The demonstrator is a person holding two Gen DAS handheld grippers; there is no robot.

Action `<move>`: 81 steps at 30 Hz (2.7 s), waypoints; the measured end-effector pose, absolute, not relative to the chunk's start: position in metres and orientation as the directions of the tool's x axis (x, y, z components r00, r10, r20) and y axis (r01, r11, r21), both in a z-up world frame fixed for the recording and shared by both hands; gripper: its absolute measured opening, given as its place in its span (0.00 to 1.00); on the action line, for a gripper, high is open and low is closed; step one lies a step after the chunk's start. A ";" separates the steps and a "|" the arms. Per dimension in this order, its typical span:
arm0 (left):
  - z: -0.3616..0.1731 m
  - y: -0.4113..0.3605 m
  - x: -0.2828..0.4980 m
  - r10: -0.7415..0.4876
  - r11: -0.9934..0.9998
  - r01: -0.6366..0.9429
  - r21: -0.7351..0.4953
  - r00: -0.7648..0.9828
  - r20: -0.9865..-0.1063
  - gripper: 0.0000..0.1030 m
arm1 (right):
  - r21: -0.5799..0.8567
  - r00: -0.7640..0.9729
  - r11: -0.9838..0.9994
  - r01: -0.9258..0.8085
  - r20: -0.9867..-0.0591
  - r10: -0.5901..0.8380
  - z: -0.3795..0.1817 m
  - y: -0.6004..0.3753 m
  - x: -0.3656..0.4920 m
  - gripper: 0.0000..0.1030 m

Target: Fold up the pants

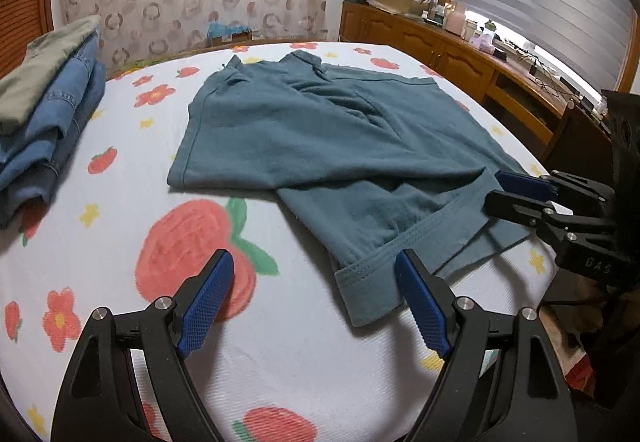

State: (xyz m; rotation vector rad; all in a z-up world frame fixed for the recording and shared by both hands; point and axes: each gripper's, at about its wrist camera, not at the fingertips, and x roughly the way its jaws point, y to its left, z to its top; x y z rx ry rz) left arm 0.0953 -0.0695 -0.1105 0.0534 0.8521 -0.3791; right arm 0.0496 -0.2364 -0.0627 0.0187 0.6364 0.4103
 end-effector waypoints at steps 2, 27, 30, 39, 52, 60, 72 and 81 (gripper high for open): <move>-0.111 -0.068 0.094 -0.311 0.932 0.343 -0.113 0.605 -0.733 0.82 | 0.147 0.717 0.918 -0.369 -0.583 0.382 -0.063 -0.235 0.053 0.39; -0.094 -0.067 0.084 -0.316 0.934 0.342 -0.102 0.661 -0.681 0.84 | 0.136 0.784 0.914 -0.382 -0.476 0.399 -0.029 -0.238 0.027 0.07; -0.090 -0.068 0.083 -0.324 0.932 0.347 -0.106 0.664 -0.674 0.84 | 0.126 0.803 0.919 -0.373 -0.453 0.387 -0.022 -0.246 0.015 0.07; -0.080 -0.073 0.078 -0.344 0.923 0.370 -0.105 0.674 -0.653 0.84 | 0.112 0.827 0.933 -0.341 -0.436 0.355 -0.021 -0.259 -0.012 0.07; -0.076 -0.076 0.074 -0.366 0.915 0.387 -0.114 0.677 -0.638 0.84 | 0.119 0.830 0.948 -0.297 -0.459 0.317 -0.026 -0.260 -0.030 0.07; -0.077 -0.077 0.074 -0.365 0.916 0.385 -0.116 0.676 -0.640 0.84 | 0.141 0.816 0.951 -0.274 -0.490 0.308 -0.031 -0.265 -0.020 0.07; -0.082 -0.078 0.073 -0.363 0.917 0.382 -0.118 0.673 -0.645 0.84 | 0.173 0.782 0.957 -0.234 -0.551 0.291 -0.046 -0.274 -0.008 0.07; -0.084 -0.077 0.073 -0.359 0.918 0.378 -0.119 0.668 -0.651 0.84 | 0.159 0.779 0.963 -0.216 -0.567 0.269 -0.045 -0.275 -0.010 0.14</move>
